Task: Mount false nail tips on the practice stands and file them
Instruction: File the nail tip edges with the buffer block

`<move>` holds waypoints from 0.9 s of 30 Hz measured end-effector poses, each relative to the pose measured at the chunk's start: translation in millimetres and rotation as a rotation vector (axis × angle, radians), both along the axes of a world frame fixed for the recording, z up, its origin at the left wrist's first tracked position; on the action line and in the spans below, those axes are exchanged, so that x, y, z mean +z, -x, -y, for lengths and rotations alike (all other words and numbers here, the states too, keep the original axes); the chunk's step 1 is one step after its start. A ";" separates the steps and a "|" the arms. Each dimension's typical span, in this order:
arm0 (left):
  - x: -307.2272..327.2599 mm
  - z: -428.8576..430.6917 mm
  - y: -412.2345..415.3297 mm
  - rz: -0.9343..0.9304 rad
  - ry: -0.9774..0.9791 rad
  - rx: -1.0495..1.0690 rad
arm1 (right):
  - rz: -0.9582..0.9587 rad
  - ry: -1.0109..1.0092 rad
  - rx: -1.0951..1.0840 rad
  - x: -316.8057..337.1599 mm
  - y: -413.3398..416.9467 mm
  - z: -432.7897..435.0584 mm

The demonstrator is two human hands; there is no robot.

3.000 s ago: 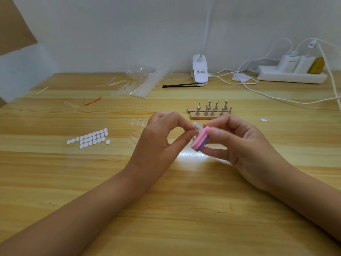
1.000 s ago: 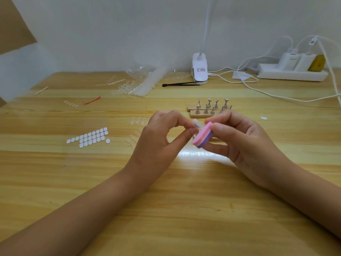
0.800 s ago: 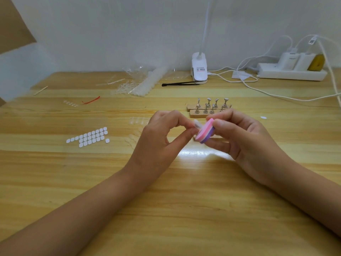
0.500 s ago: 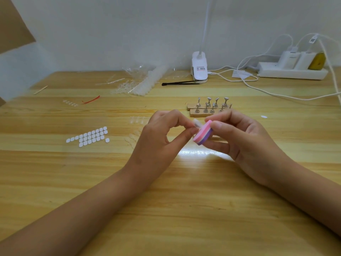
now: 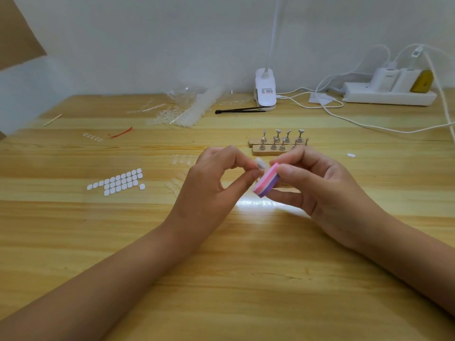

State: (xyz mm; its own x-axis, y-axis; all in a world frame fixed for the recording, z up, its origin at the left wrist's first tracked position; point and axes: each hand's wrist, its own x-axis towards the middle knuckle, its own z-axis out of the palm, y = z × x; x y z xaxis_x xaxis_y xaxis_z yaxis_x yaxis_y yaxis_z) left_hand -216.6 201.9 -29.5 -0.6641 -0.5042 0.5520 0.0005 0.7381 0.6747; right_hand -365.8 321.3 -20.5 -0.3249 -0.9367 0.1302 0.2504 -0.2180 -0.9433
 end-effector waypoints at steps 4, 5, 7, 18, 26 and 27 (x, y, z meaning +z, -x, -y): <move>-1.9 1.4 1.0 -0.024 -0.077 -0.046 | 0.054 0.003 -0.143 3.0 7.5 1.5; -2.2 1.2 1.1 -0.025 -0.096 -0.061 | 0.059 0.009 -0.141 3.1 8.3 1.3; -2.9 1.9 0.9 -0.038 -0.128 -0.100 | 0.021 0.020 -0.055 2.0 5.9 0.4; -3.0 4.3 -0.2 -0.032 -0.232 -0.165 | -0.048 0.070 -0.083 -2.0 5.4 0.9; -2.2 4.9 0.1 -0.034 -0.241 -0.157 | -0.094 0.094 -0.090 -1.0 3.6 -0.3; -2.3 5.2 0.2 -0.029 -0.245 -0.158 | -0.083 0.101 -0.133 -0.7 4.7 0.1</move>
State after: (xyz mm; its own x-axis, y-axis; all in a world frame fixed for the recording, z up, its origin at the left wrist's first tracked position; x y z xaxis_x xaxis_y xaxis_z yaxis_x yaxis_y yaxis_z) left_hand -216.8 196.7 -31.8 -0.7304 -0.5166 0.4467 0.1244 0.5425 0.8308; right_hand -370.5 321.3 -21.2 -0.4294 -0.8670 0.2529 0.1355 -0.3387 -0.9311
